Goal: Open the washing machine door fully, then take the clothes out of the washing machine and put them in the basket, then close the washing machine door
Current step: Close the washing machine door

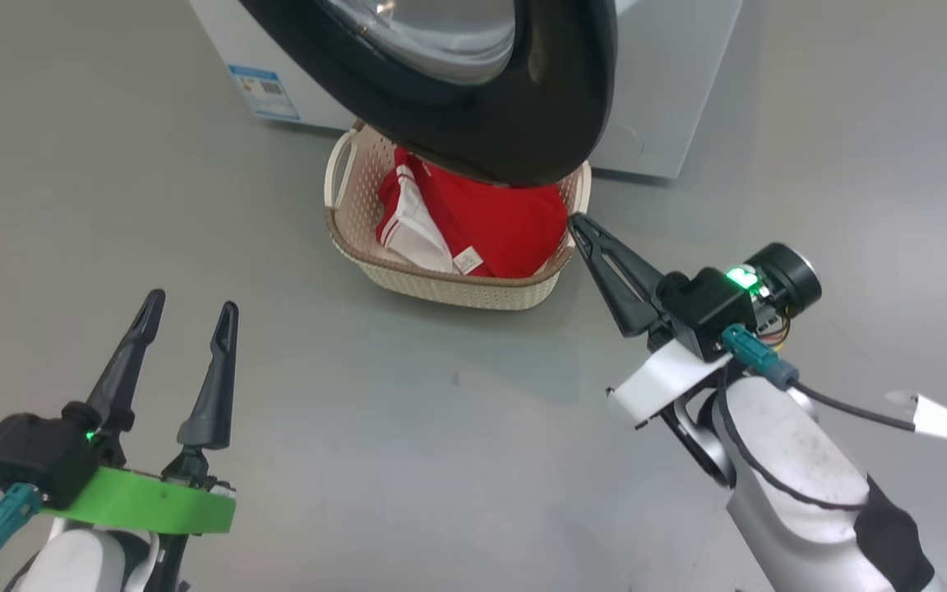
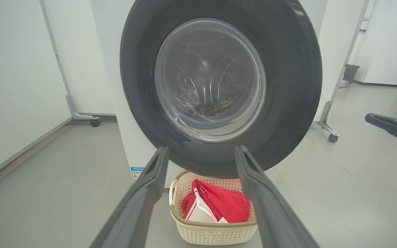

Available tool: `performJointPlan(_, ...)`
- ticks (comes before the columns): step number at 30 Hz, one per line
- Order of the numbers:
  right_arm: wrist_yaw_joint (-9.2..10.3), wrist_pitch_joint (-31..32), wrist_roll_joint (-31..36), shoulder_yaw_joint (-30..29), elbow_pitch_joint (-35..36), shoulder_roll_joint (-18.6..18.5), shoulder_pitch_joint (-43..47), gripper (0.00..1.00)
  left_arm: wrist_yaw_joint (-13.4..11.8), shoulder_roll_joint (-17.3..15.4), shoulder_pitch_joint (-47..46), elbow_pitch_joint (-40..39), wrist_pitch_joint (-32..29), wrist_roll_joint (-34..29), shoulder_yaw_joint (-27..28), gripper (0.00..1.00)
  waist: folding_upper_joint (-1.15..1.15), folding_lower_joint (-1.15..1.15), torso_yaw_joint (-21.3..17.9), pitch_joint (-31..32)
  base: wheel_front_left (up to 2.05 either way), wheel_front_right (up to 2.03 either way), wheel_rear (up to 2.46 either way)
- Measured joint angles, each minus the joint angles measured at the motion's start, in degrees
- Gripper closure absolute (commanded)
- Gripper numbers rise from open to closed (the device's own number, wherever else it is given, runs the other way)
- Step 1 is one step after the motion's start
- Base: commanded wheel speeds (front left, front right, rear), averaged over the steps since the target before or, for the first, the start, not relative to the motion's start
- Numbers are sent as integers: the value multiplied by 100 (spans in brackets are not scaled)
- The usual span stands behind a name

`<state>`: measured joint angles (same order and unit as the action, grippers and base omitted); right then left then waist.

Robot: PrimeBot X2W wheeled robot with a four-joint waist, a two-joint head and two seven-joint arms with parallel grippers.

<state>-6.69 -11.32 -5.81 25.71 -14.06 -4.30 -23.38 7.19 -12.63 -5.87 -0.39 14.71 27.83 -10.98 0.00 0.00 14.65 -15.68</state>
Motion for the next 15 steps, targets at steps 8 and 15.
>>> performJointPlan(8, -29, 129, 65, 22, -246, -14, -763, 100, 0, -62, -317, -73, 0, 54, -114, 0, 0, 0, 213, -459, 0, 0, 0)
performJointPlan(15, -30, 172, 143, 22, -511, -35, -1340, 100, 0, -86, -608, -140, 1, 355, -391, 0, 0, 0, 382, -866, 0, 0, 0)
